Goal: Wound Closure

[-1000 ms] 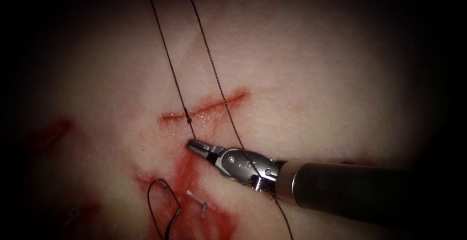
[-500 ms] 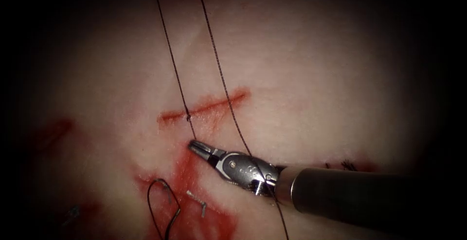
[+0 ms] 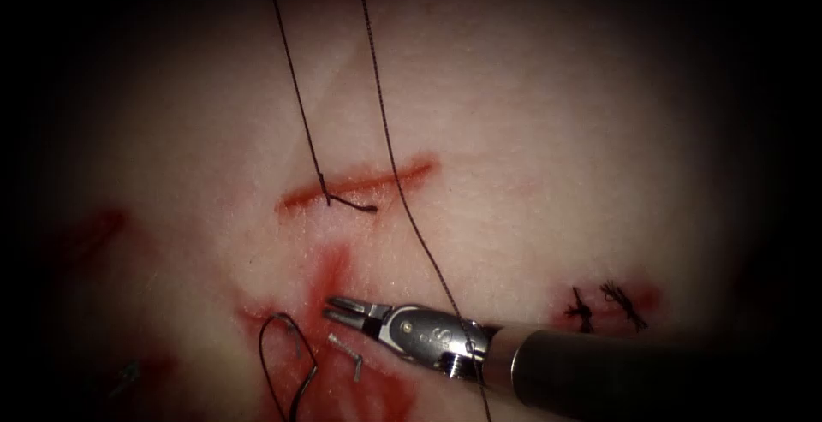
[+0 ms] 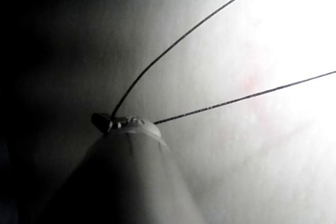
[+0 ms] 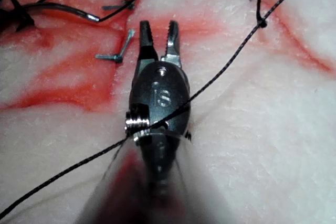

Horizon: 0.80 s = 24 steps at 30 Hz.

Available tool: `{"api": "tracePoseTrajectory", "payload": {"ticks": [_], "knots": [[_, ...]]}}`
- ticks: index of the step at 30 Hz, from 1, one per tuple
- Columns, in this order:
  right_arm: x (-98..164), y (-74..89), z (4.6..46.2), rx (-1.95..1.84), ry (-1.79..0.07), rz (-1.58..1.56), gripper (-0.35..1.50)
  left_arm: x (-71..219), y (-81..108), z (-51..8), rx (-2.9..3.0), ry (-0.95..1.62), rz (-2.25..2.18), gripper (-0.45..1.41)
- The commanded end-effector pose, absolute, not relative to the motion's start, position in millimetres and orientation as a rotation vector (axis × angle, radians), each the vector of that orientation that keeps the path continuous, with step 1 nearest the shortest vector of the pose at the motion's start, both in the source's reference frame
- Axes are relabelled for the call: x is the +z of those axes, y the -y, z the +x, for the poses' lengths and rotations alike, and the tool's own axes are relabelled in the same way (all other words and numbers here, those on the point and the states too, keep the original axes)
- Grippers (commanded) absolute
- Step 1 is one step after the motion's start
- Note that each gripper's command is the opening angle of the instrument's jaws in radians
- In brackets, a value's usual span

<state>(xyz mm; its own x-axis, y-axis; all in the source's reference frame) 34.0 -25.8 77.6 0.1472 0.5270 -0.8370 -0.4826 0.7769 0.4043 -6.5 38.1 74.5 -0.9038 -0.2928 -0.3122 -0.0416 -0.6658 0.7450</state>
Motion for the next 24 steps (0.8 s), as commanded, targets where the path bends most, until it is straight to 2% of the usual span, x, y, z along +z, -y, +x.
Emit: {"api": "tracePoseTrajectory", "payload": {"ticks": [1,6,10,15,24], "knots": [[77.8,25.9,34.5,0.728,-1.23,0.06,0.71,74.6,-38.3,-7.1,-2.675,1.219,0.642,-0.45],[77.3,24.6,34.1,0.684,-1.259,0.056,1.06,73.7,-35.5,-7.9,-2.664,1.218,0.686,-0.45],[77.3,23.8,33.5,0.69,-1.243,0.016,1.09,73.6,-35.3,-7.9,-2.66,1.223,0.692,-0.45],[78.2,21.2,32.5,0.702,-1.222,-0.022,0.99,73.7,-35.7,-7.9,-2.669,1.222,0.701,-0.45],[79.0,18.9,33.5,0.679,-1.211,-0.093,0.84,73.9,-35.0,-8.1,-2.671,1.226,0.71,-0.45]]}}
